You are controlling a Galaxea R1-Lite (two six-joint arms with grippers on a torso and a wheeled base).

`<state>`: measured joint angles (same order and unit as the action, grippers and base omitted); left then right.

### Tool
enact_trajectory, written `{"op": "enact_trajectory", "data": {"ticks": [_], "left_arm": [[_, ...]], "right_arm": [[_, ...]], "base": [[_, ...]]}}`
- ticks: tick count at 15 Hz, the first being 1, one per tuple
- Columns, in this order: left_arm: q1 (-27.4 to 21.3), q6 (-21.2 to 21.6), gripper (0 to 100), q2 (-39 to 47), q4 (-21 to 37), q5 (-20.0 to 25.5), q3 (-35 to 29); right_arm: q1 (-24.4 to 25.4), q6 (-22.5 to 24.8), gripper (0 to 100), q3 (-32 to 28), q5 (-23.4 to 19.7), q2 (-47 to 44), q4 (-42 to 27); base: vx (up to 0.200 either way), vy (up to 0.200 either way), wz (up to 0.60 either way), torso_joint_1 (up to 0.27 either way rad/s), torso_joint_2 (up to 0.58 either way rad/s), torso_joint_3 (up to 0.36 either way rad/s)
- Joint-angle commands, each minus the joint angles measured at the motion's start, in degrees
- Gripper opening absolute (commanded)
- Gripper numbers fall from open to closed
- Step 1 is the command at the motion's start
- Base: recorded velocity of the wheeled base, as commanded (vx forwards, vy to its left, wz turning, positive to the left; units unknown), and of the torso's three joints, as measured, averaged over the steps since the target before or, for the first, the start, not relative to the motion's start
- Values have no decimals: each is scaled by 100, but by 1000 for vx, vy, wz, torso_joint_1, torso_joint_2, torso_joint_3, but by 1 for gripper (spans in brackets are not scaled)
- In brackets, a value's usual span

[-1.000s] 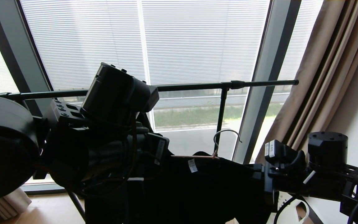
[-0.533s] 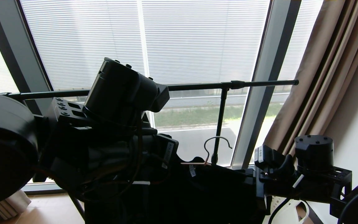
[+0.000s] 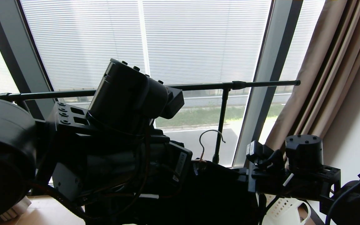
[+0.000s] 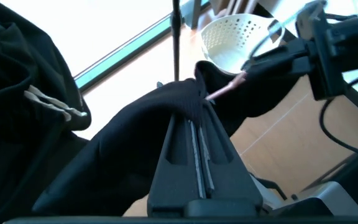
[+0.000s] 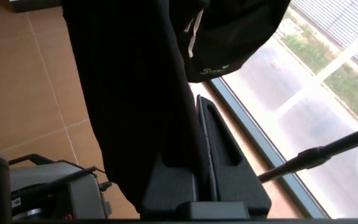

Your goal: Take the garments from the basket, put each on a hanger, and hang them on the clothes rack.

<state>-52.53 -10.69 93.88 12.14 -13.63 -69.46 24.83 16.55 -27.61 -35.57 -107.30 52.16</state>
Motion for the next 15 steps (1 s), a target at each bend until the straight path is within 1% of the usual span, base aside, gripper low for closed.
{"op": "enact_trajectory", "data": {"ticks": [1, 2, 3, 4, 7, 8, 12, 14, 15], "left_arm": [[-29, -3, 0, -1, -1, 1, 3], [-21, 6, 0, -1, -1, 1, 3], [-29, 6, 100, -1, -1, 1, 3], [-29, 6, 100, -1, 7, 1, 3], [-91, 14, 100, -10, 25, 1, 12], [-91, 6, 100, -10, 34, 1, 12], [-47, 6, 100, -291, 51, -8, 47], [340, 102, 100, -704, 51, 9, 407], [463, 164, 100, -801, 43, 27, 530]], "right_arm": [[-5, -30, 0, -43, -2, -63, 4], [-5, -30, 0, -51, -11, -54, 4], [-13, -30, 0, -51, -11, -45, 4], [-31, -47, 0, -60, -20, -19, 13], [-49, -144, 0, -7, -29, -54, 373], [-110, -223, 0, -7, -38, -45, 409], [-409, -232, 0, -43, -81, 8, 417], [-840, -223, 0, -51, -495, 51, 505], [-936, -214, 0, -51, -600, 69, 532]], "base": [[0, 0, 0, 0, 0, 0], [0, 0, 0, 0, 0, 0], [0, 0, 0, 0, 0, 0], [0, 0, 0, 0, 0, 0], [0, 0, 0, 0, 0, 0], [0, 0, 0, 0, 0, 0], [0, 0, 0, 0, 0, 0], [0, 0, 0, 0, 0, 0], [0, 0, 0, 0, 0, 0]]}}
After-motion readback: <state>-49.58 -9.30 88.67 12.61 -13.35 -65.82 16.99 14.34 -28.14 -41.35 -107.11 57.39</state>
